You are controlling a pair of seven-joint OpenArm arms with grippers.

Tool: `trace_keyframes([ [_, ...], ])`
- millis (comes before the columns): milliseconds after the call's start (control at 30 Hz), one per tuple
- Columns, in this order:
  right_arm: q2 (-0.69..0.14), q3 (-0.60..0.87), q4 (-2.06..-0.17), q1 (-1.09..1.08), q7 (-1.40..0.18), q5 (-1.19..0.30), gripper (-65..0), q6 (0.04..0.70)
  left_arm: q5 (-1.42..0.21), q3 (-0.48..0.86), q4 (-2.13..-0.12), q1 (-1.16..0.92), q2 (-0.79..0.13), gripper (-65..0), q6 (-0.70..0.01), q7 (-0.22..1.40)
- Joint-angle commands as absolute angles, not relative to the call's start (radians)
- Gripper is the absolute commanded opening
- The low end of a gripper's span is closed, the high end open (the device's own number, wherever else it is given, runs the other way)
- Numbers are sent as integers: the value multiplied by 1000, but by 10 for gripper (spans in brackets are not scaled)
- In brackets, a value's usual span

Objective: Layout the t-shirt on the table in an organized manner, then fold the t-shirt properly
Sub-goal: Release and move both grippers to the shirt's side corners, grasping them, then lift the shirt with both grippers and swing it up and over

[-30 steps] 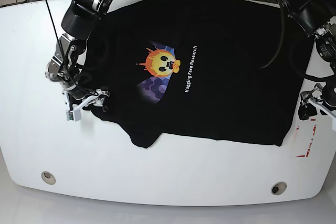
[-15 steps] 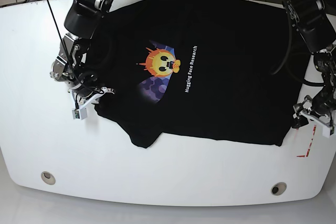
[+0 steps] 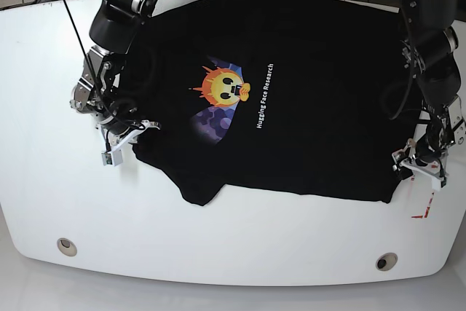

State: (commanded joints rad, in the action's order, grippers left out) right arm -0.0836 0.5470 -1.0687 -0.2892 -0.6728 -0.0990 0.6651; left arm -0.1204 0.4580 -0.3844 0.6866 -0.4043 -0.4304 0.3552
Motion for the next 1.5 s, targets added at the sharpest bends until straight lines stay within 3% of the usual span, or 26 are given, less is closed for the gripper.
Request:
trace_keyframes([
  [233, -81, 547, -1069, -286, -673, -104, -640, 667, -77, 458, -312, 737, -392, -178, -430, 321],
  [700, -81, 547, -1072, -286, -673, -107, -640, 668, -73, 455, -320, 762, -283, -192, -424, 315],
  [833, -81, 547, -1072, -285, -673, -107, -642, 668, -73, 455, -320, 762, -282, -271, -344, 308],
  [967, -81, 547, -1072, -285, -673, -104, -642, 668, -71, 455, -318, 759, -282, -431, -289, 260],
  [1133, -81, 547, -1072, -285, -673, -101, -644, 668, -71, 455, -320, 740, -283, -622, -289, 246],
  [1400, -81, 547, -1116, -277, -674, -99, -650, 668, -76, 455, -321, 740, -285, -644, -297, 248],
  [1500, -79, 547, -1194, -246, -680, -99, -650, 668, -77, 458, -321, 740, -286, -644, -344, 248],
])
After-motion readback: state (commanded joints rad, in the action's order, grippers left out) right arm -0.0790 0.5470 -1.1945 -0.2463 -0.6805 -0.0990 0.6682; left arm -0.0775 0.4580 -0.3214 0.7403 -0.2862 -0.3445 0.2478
